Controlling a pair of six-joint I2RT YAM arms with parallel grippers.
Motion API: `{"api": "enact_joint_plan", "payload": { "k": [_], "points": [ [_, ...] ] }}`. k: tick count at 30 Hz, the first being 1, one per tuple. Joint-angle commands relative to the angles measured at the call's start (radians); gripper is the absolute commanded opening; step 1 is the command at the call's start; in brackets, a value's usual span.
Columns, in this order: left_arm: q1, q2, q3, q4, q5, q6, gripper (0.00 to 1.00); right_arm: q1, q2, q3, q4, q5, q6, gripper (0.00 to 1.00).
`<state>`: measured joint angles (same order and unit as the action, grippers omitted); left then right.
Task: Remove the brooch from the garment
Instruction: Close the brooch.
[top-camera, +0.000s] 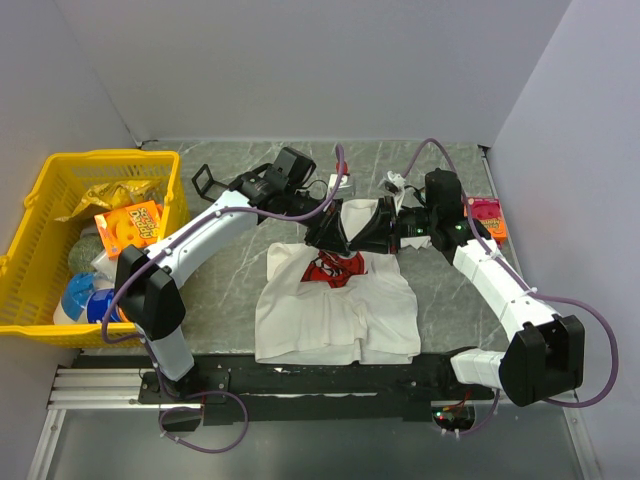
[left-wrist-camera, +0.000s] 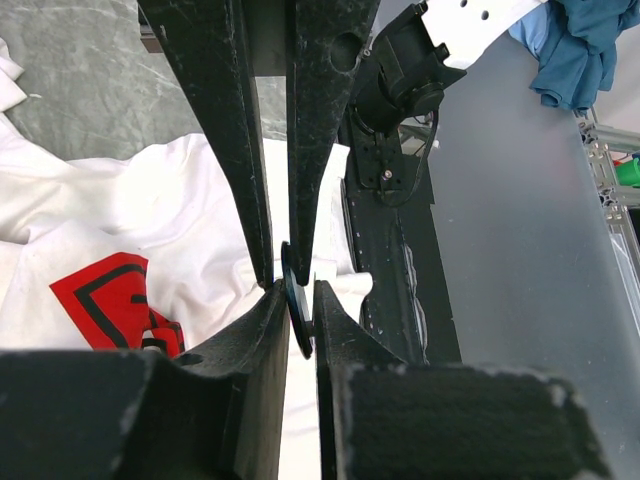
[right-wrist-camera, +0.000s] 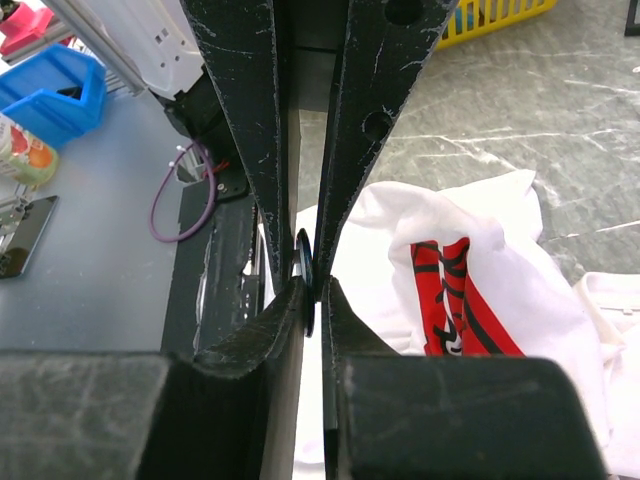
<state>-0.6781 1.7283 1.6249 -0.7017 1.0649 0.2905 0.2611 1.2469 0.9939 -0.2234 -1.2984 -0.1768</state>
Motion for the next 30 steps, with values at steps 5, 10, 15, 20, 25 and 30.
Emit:
{"api": "enact_joint_plan", "payload": {
  "k": [5, 10, 15, 20, 25, 30],
  "points": [
    [-0.021, -0.022, -0.013, 0.018, 0.026, 0.016, 0.22, 0.001, -0.023, 0.029, 0.070, -0.041, -0.004, 0.00],
    [-0.021, -0.041, -0.023, 0.050, 0.017, -0.013, 0.35, 0.001, -0.032, 0.020, 0.061, -0.038, -0.026, 0.00],
    [-0.021, -0.045, -0.023, 0.059, 0.009, -0.025, 0.36, 0.001, -0.029, 0.022, 0.058, -0.039, -0.030, 0.00],
    [-0.021, -0.047, -0.028, 0.050, -0.003, -0.013, 0.33, -0.002, -0.038, 0.012, 0.091, -0.030, 0.003, 0.00],
    [-0.021, -0.042, -0.031, 0.064, -0.020, -0.031, 0.28, -0.002, -0.046, 0.005, 0.130, -0.041, 0.037, 0.00],
    [-0.020, -0.030, -0.034, 0.077, -0.002, -0.054, 0.22, 0.000, -0.053, 0.000, 0.133, -0.045, 0.039, 0.00]
  ]
}}
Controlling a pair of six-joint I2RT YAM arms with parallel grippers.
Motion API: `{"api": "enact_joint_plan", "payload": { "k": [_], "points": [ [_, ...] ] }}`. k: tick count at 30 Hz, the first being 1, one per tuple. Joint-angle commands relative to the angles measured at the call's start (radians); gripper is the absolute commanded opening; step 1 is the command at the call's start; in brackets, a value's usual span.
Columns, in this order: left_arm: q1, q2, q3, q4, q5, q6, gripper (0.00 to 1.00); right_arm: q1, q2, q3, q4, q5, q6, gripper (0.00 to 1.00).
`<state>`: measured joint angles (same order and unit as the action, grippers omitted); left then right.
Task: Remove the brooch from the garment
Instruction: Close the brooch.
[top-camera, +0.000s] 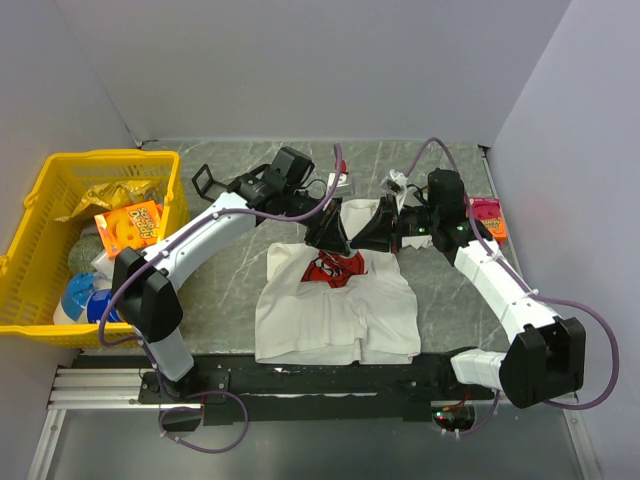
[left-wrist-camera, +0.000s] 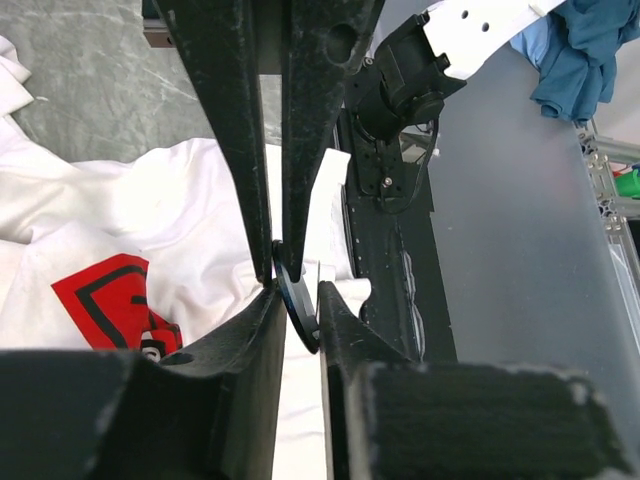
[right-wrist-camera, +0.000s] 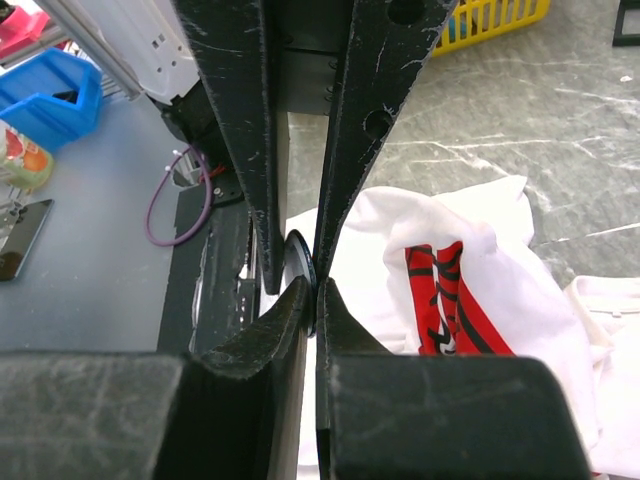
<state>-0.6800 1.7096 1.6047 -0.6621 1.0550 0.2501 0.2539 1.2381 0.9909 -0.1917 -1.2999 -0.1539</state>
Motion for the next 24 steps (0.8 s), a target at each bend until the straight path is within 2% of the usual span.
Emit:
{"api": "enact_joint_plan", "payload": {
  "k": [1, 15, 24],
  "points": [
    [-0.018, -0.007, -0.014, 0.039, 0.013, -0.018, 0.20, 0.007, -0.046, 0.002, 0.101, -0.042, 0.014, 0.00],
    [-0.018, 0.010, -0.014, 0.038, -0.038, -0.017, 0.09, 0.007, -0.071, -0.018, 0.144, -0.055, 0.048, 0.00],
    [-0.018, 0.007, -0.023, 0.081, -0.098, -0.063, 0.07, 0.007, -0.083, -0.026, 0.156, -0.053, 0.057, 0.00]
  ]
}}
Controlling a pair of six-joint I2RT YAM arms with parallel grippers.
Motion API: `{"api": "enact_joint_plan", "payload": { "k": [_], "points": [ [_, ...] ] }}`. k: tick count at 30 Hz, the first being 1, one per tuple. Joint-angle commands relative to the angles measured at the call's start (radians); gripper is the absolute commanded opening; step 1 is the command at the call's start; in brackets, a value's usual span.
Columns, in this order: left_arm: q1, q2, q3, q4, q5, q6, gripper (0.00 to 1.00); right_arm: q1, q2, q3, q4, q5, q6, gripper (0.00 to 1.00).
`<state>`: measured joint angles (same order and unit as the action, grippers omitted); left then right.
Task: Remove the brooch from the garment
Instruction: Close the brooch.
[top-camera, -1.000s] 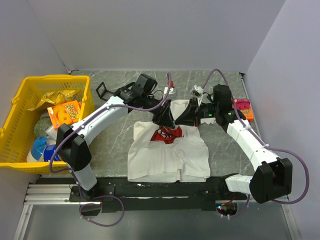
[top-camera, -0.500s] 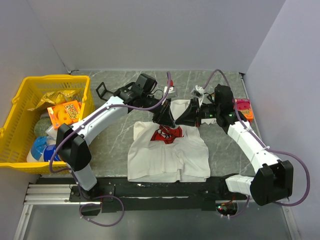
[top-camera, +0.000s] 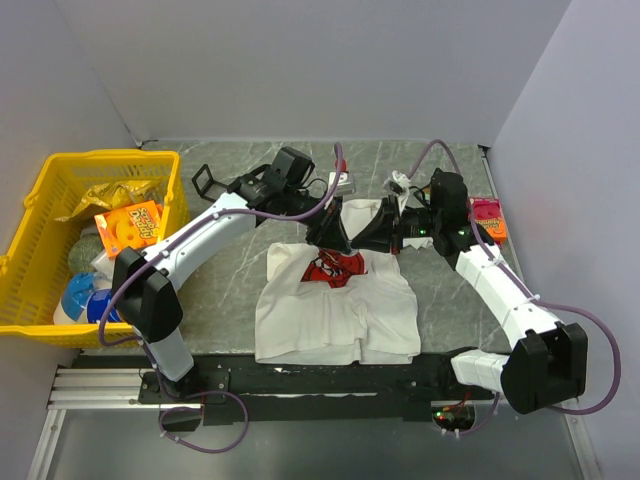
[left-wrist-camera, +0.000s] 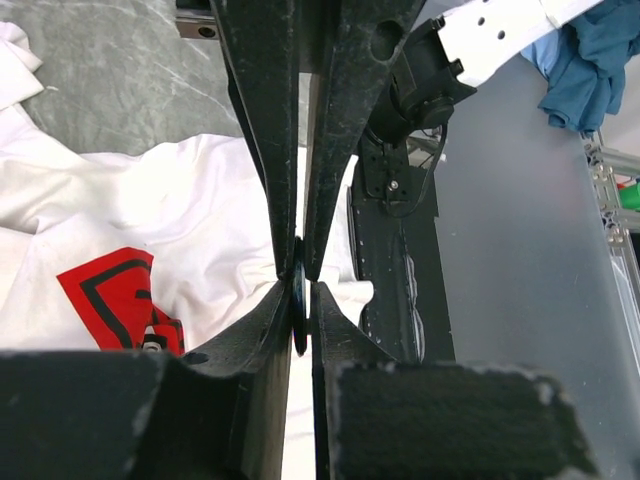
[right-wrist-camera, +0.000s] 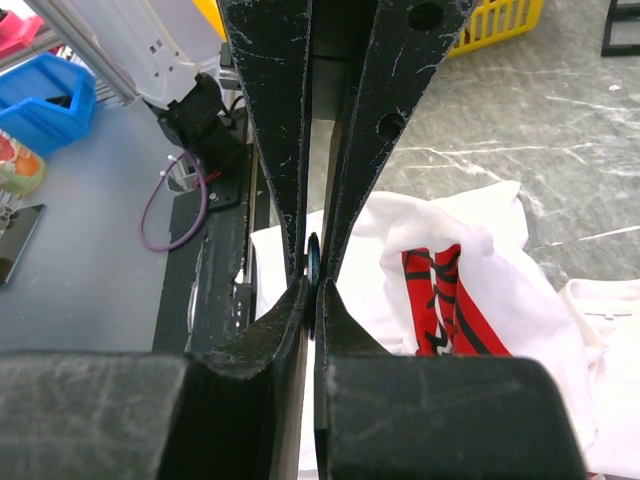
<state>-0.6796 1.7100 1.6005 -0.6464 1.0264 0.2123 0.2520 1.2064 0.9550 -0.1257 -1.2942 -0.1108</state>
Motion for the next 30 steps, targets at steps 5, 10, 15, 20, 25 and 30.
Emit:
{"api": "enact_joint_plan", "payload": {
  "k": [5, 10, 15, 20, 25, 30],
  "points": [
    [-0.020, 0.002, -0.039, 0.099, -0.121, -0.065, 0.06, 0.010, -0.054, 0.007, 0.097, -0.056, 0.013, 0.00],
    [-0.020, 0.010, -0.033, 0.097, -0.153, -0.067, 0.06, 0.012, -0.061, 0.005, 0.104, -0.050, 0.022, 0.00],
    [-0.026, 0.010, -0.021, 0.077, -0.195, -0.047, 0.06, 0.012, -0.067, -0.004, 0.120, -0.044, 0.033, 0.00],
    [-0.031, -0.004, -0.024, 0.079, -0.241, -0.039, 0.05, 0.013, -0.068, -0.005, 0.118, -0.037, 0.023, 0.00],
    [-0.031, -0.013, -0.016, 0.048, -0.235, -0.007, 0.07, 0.015, -0.067, -0.004, 0.109, -0.036, 0.011, 0.00],
    [-0.028, -0.030, -0.014, 0.040, -0.223, 0.007, 0.18, 0.013, -0.061, 0.002, 0.087, -0.033, -0.009, 0.00]
  ]
}}
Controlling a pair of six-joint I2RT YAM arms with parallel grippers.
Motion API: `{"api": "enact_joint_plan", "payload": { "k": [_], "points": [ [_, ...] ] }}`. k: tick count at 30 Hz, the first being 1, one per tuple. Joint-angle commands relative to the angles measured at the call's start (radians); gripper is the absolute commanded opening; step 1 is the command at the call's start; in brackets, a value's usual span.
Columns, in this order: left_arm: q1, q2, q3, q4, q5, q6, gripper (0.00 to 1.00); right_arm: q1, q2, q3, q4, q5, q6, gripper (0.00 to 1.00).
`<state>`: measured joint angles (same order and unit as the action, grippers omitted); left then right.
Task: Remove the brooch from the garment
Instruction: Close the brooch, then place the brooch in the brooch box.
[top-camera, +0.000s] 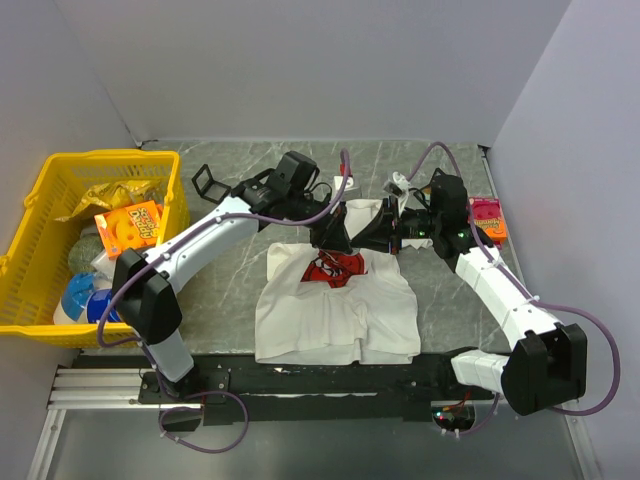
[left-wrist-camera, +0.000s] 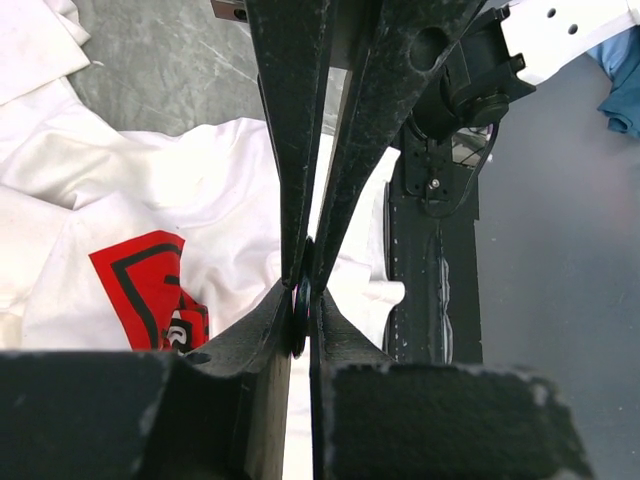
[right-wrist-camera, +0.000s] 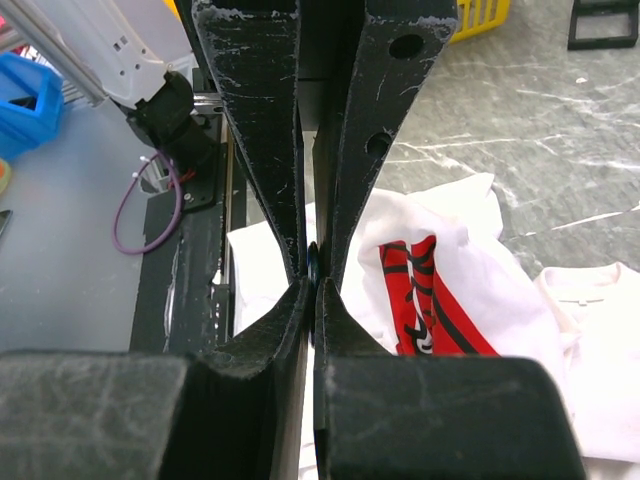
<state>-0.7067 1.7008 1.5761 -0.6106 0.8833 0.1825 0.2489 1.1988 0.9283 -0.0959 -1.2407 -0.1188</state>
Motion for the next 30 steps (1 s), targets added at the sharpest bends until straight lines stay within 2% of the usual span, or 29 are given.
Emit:
{"api": "enact_joint_plan", "payload": {
  "k": [1, 10, 19, 30],
  "points": [
    [0.001, -0.023, 0.012, 0.005, -0.076, 0.037, 0.23, 0.018, -0.050, 0.030, 0.055, -0.085, -0.004, 0.00],
    [0.072, -0.056, 0.025, 0.012, 0.012, 0.026, 0.45, 0.018, -0.042, 0.044, -0.002, -0.080, -0.053, 0.00],
    [0.108, -0.079, 0.033, -0.009, 0.158, 0.058, 0.47, 0.020, -0.034, 0.044, -0.010, -0.082, -0.058, 0.00],
    [0.084, -0.063, 0.022, 0.009, 0.157, 0.038, 0.50, 0.020, -0.031, 0.044, -0.007, -0.078, -0.053, 0.00]
  ]
}}
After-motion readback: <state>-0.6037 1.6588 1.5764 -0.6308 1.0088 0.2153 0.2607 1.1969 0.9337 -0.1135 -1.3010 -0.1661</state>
